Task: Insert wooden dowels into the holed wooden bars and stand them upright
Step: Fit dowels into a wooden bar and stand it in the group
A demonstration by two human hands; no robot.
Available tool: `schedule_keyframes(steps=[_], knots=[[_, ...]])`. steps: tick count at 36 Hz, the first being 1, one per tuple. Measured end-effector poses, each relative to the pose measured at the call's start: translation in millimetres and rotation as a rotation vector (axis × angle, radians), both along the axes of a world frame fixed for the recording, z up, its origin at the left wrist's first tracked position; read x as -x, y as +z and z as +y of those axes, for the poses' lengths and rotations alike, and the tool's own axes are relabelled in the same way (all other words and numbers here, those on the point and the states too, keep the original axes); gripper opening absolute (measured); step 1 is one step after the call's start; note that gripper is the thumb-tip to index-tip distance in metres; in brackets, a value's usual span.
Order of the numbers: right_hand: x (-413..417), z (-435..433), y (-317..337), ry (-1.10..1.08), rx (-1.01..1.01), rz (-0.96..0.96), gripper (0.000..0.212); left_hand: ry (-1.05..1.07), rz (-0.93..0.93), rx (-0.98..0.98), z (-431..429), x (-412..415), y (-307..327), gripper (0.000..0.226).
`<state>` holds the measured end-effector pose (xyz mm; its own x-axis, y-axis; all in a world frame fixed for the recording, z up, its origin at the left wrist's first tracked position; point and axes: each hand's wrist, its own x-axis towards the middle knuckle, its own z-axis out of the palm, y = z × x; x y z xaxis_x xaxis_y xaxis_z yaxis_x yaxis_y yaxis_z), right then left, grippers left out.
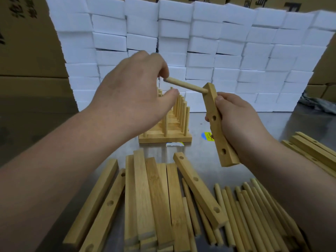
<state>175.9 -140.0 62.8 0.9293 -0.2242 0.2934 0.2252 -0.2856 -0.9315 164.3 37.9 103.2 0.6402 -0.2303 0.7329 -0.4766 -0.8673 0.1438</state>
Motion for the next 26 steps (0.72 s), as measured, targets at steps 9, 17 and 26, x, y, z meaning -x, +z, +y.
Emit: schedule_keyframes(steps=[9,17,26], knots=[[-12,-10,1,-0.111,-0.189,0.090,0.026,-0.206,0.488,-0.373,-9,8,-8,0.027],[-12,-7,-3,-0.061,-0.354,0.180,0.023,-0.220,0.624,-0.672,-15,-6,-37,0.021],[-10,-2,-6,0.033,-0.416,0.247,0.021,-0.280,0.622,-0.675,-25,-9,-56,0.054]])
